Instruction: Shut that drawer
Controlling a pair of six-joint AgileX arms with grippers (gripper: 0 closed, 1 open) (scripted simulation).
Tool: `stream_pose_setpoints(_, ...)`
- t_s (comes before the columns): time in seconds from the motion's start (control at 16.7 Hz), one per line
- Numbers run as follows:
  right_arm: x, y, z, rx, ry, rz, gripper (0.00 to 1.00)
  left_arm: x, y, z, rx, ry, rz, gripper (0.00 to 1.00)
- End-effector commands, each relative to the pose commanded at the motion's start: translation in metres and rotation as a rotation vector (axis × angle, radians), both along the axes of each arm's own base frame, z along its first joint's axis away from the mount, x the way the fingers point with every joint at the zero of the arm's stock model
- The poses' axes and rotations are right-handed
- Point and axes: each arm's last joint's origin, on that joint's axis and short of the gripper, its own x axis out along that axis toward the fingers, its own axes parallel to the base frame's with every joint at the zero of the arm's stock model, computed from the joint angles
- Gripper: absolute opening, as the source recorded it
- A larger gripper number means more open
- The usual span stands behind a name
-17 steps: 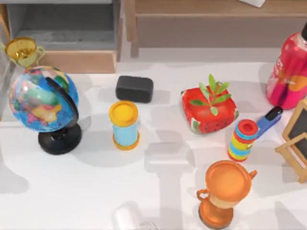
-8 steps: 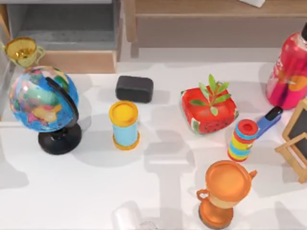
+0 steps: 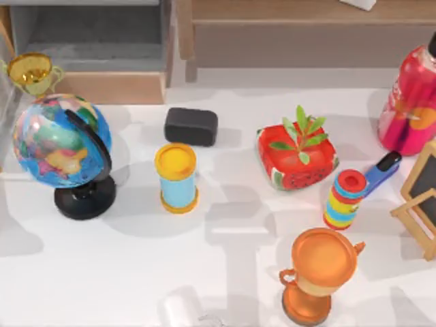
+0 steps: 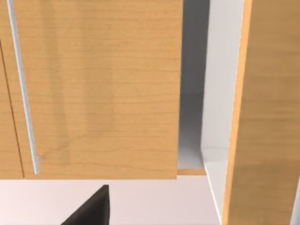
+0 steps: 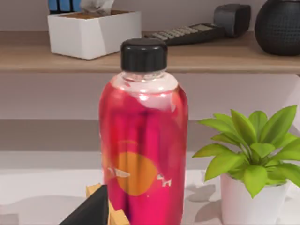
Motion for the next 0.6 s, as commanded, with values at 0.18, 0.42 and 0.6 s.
stream_pose_setpoints(0.18, 0.0000, 0.0000, 0.0000, 0.000, 0.000, 0.000, 1.00, 0.0000, 0.0000, 0.0000, 0.000, 0.000, 0.000, 0.70)
stream_pose_setpoints(0.42, 0.0000, 0.0000, 0.0000, 0.000, 0.000, 0.000, 1.00, 0.0000, 0.0000, 0.0000, 0.000, 0.000, 0.000, 0.40)
stream_pose_setpoints(0.6, 0.0000, 0.0000, 0.0000, 0.000, 0.000, 0.000, 1.00, 0.0000, 0.0000, 0.0000, 0.000, 0.000, 0.000, 0.17)
